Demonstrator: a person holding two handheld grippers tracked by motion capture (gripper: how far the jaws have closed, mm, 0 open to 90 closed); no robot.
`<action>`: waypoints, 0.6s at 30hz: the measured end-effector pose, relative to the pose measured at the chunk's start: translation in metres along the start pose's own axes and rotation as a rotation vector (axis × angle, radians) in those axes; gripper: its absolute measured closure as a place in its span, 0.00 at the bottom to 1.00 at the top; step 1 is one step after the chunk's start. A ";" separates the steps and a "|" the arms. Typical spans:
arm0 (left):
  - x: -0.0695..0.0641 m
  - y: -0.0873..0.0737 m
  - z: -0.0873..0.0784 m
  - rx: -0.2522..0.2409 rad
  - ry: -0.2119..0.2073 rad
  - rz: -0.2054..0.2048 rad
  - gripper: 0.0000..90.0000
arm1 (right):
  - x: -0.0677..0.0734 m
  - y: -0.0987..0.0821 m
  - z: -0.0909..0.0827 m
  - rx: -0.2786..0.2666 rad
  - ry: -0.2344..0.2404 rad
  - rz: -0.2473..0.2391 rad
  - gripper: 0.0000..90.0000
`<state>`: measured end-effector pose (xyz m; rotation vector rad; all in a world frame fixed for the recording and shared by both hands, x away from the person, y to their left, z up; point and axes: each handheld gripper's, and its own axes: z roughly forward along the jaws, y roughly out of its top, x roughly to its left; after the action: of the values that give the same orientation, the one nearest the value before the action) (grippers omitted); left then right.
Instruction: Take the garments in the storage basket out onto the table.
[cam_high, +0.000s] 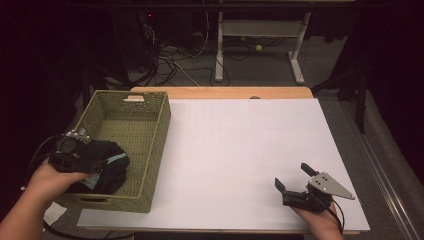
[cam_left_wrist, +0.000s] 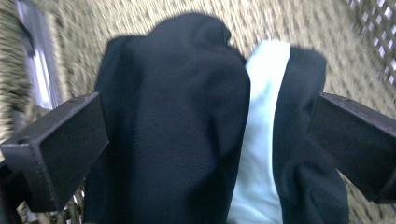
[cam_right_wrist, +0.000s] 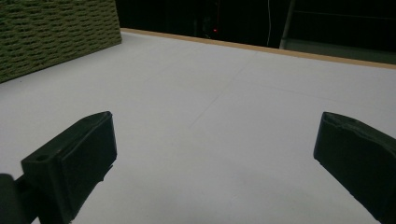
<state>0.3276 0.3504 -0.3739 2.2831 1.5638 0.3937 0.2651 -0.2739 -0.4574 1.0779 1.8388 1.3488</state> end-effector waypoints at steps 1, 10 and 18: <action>0.002 0.002 0.002 0.029 -0.010 -0.004 0.00 | 0.000 0.000 0.000 -0.001 0.002 0.003 0.00; 0.000 0.014 0.013 0.161 -0.003 0.041 0.00 | 0.001 0.000 -0.001 -0.011 0.012 0.008 0.00; 0.008 0.014 0.010 0.233 0.020 0.037 0.00 | 0.001 0.000 -0.002 -0.015 0.015 0.010 0.00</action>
<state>0.3461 0.3523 -0.3768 2.4908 1.6563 0.2551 0.2637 -0.2741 -0.4566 1.0729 1.8334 1.3780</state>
